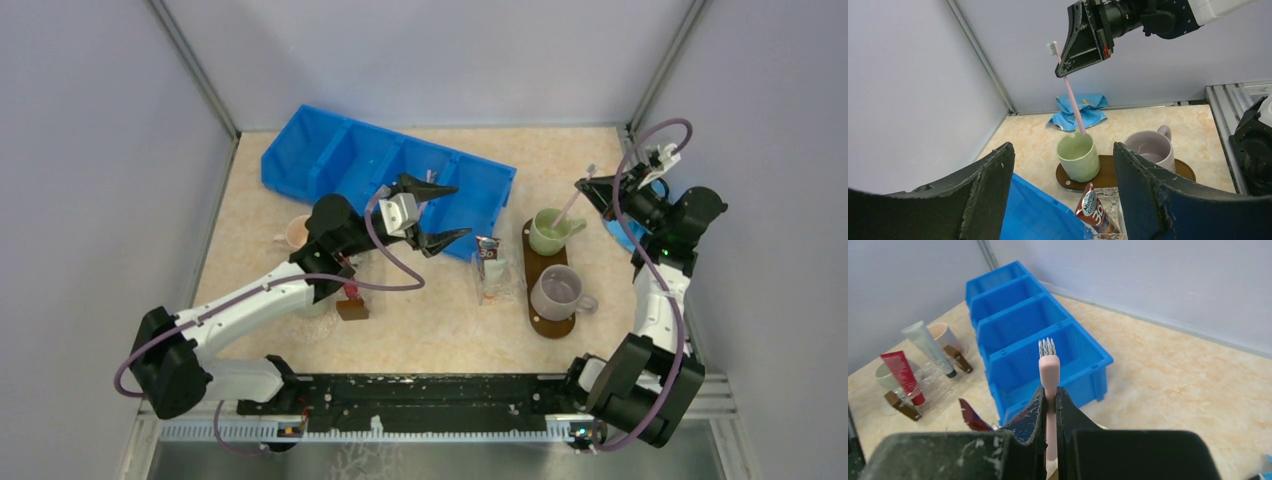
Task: Prepare toiletry sets of a toothbrush and toothpaste on the tray
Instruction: Place the toothbrush in the cup.
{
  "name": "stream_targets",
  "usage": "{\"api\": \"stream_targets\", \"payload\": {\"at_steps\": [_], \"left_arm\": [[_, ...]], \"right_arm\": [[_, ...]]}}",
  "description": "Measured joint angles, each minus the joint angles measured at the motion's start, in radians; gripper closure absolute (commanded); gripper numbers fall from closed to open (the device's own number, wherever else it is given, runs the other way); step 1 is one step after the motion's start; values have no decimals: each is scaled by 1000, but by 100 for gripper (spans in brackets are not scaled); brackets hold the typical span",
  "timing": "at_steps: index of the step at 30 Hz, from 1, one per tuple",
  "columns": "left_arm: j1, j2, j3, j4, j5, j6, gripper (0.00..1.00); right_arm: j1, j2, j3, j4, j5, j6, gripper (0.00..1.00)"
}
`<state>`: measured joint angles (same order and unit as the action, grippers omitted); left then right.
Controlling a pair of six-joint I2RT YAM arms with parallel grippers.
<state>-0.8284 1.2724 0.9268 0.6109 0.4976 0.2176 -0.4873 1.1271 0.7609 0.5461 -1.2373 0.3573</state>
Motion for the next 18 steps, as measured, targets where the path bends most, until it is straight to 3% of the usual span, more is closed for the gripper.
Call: {"api": "stream_targets", "payload": {"at_steps": [18], "left_arm": [[0,-27,-97,84,17,37,19]], "right_arm": [[23,73,-62,-42,221,-164,100]]}}
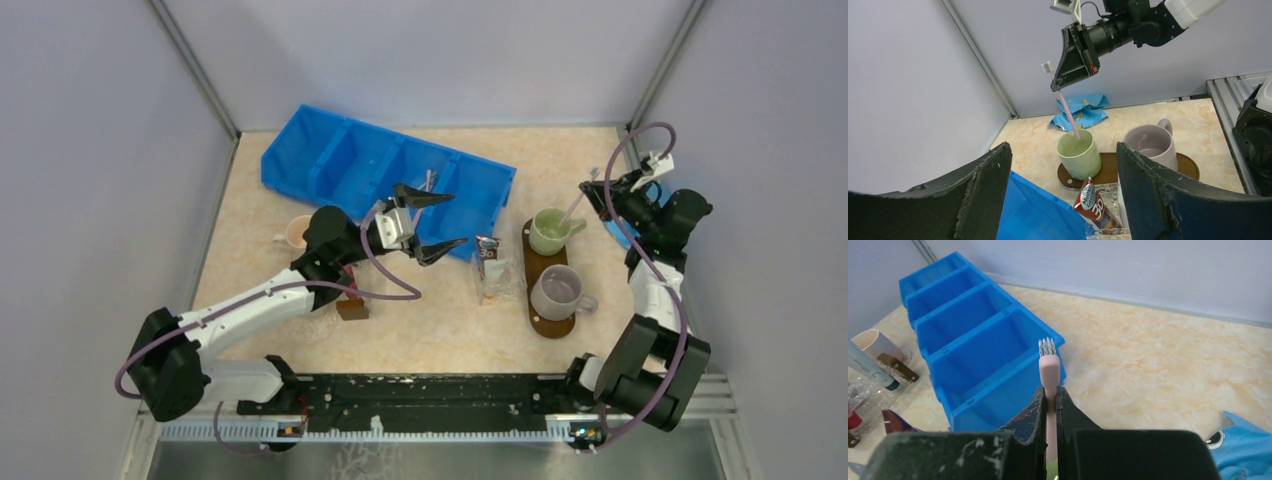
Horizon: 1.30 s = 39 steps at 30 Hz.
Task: Prepare toiletry sets of a toothbrush and toothpaste on the tray
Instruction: Place the toothbrush in the cup.
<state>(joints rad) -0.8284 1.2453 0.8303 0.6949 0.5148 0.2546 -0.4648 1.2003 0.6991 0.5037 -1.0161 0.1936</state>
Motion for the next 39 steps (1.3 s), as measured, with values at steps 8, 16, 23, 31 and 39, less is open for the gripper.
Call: {"api": "stream_targets", "payload": {"at_steps": [8,16,23,31,39], "left_arm": [[8,2,-23,59,13,-16,18],[20,10,-34,99,29,-32,18],[24,10,-43,117,37,-41,18],[29,10,-46,137,41,-46,18],[35,9,-44,117,45,-43,5]], "right_arm": [[79,71,0,-79,51,-92,97],[85,94,0,-134,68,-140,76],[85,94,0,-154,71,-150,59],[81,59,0,-177,69,-164,49],[31,-6,2,-180,9,-164,49]]}}
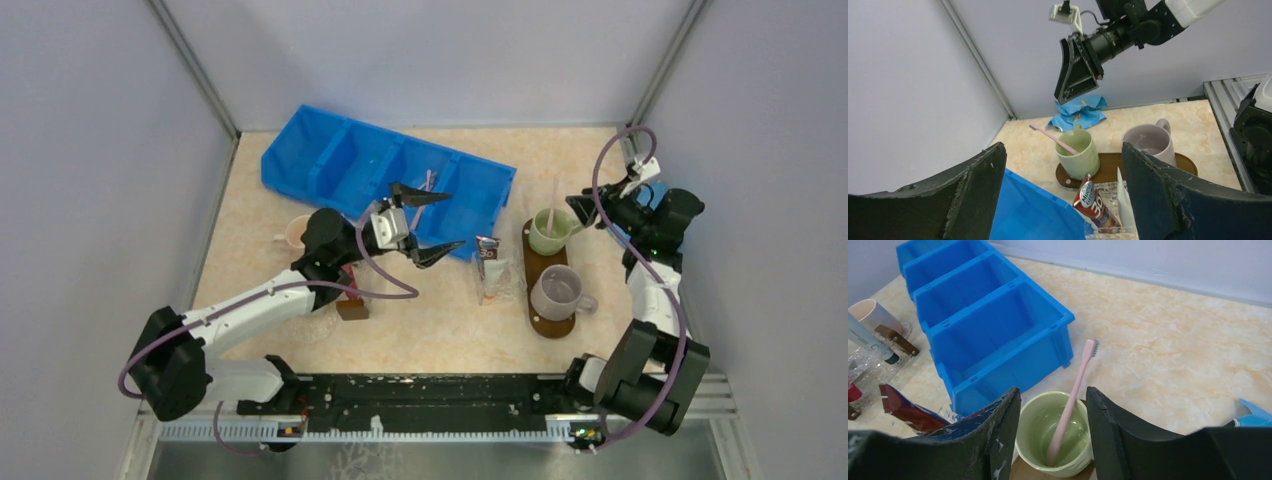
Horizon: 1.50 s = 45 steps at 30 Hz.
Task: Prepare toiletry sets of a toothbrush and toothpaste on the tray
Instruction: Place the toothbrush in the cup, then pick up the toothbrush from the storage box.
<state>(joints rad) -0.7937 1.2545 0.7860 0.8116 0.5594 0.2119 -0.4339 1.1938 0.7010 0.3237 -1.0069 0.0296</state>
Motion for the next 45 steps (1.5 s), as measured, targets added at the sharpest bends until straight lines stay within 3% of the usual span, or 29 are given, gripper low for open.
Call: {"api": "stream_targets", "payload": {"at_steps": [2,8,18,24,31,34,41,45], "left_arm": [[0,-1,15,-64,-21,14,1],[32,25,110,-228,-167,35,0],[189,326,487,-579,-400,-107,2],[228,560,806,-840,-504,-80,14],[302,789,1155,-1069,-541,-30,40],[326,813,1157,-1122,-541,-13,44],[351,853,1104,-1160,-465,-37,64],[352,898,1103,-1182,-425,-59,64]], "right_arm": [[-1,-5,0,0,-16,1,49],[-1,-12,0,0,-65,26,49],[-1,-30,35,-4,-137,90,49],[-1,-29,53,-40,-154,99,49],[-1,-22,101,-126,-161,58,49],[-1,-11,119,-167,-158,32,49],[-1,10,120,-206,-154,8,49],[-1,10,120,-207,-154,6,49]]}}
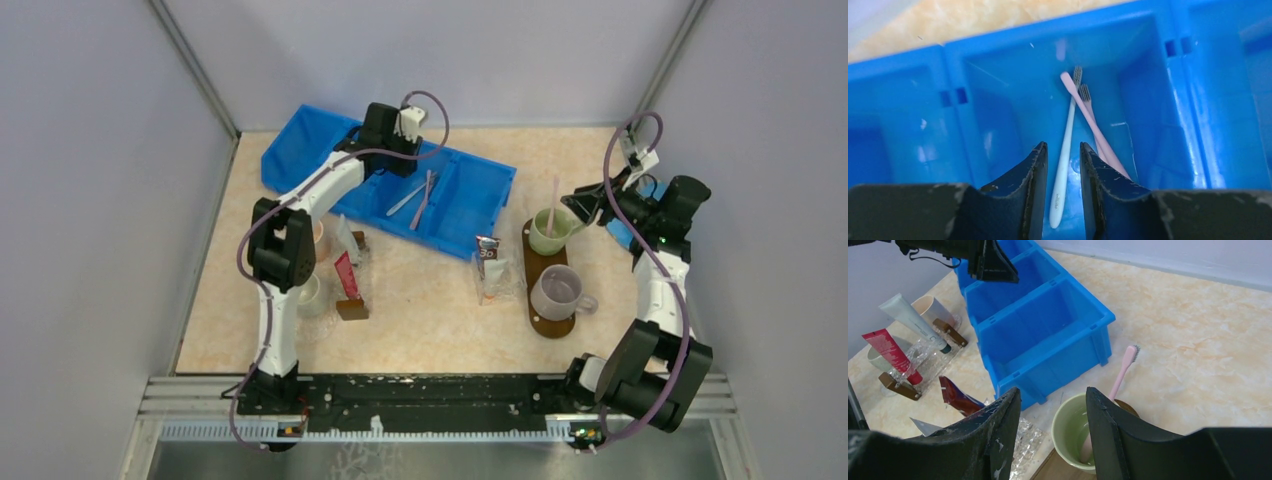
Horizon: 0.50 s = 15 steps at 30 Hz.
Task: Prepare toiletry sets of a toothbrush and toothpaste on the tray
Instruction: Pick up the toothbrush from the storage box.
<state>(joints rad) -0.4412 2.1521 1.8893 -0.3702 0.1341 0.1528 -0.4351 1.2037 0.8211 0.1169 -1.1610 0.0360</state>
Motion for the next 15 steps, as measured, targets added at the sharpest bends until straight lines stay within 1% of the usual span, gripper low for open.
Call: {"api": "stream_targets", "payload": {"at_steps": [7,15], "left_arm": [[0,90,44,-76,9,-11,63],[0,121,95,-136,10,-10,59]], "right_arm": [[0,1,0,2,0,0,49],[0,2,0,6,0,1,49]]}}
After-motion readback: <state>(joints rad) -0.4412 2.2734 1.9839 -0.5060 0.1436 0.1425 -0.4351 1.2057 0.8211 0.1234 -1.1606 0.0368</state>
